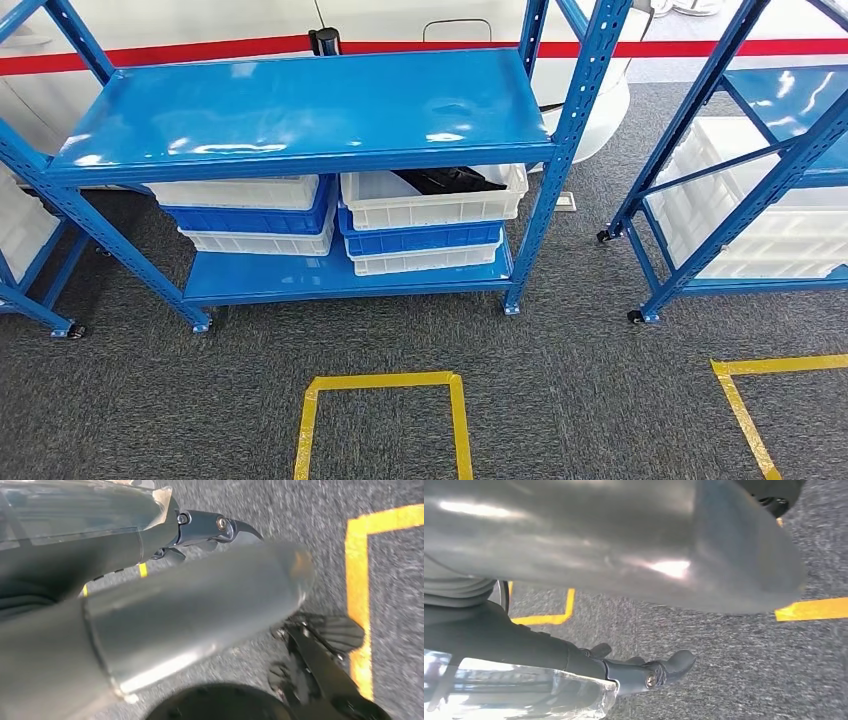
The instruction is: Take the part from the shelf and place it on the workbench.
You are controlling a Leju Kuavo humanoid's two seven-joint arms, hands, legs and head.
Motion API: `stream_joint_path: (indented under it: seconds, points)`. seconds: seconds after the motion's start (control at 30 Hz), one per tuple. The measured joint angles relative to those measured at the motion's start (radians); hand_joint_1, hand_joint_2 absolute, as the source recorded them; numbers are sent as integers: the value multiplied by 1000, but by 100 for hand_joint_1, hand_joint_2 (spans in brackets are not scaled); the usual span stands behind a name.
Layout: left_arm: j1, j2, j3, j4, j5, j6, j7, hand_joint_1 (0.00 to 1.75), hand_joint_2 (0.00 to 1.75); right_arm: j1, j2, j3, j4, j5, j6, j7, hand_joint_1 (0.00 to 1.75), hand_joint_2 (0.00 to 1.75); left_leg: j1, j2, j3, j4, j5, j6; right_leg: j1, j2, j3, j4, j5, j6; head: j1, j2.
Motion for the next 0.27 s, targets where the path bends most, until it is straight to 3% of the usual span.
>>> stream_joint_path:
  seconds: [0.27]
  points:
    - [16, 10, 62, -11, -63, -20, 10, 0, 0, 10, -5, -10, -17, -20, 3, -16, 0, 0, 0, 0, 0, 0, 0, 0, 0, 0, 0, 0, 0, 0, 0, 0]
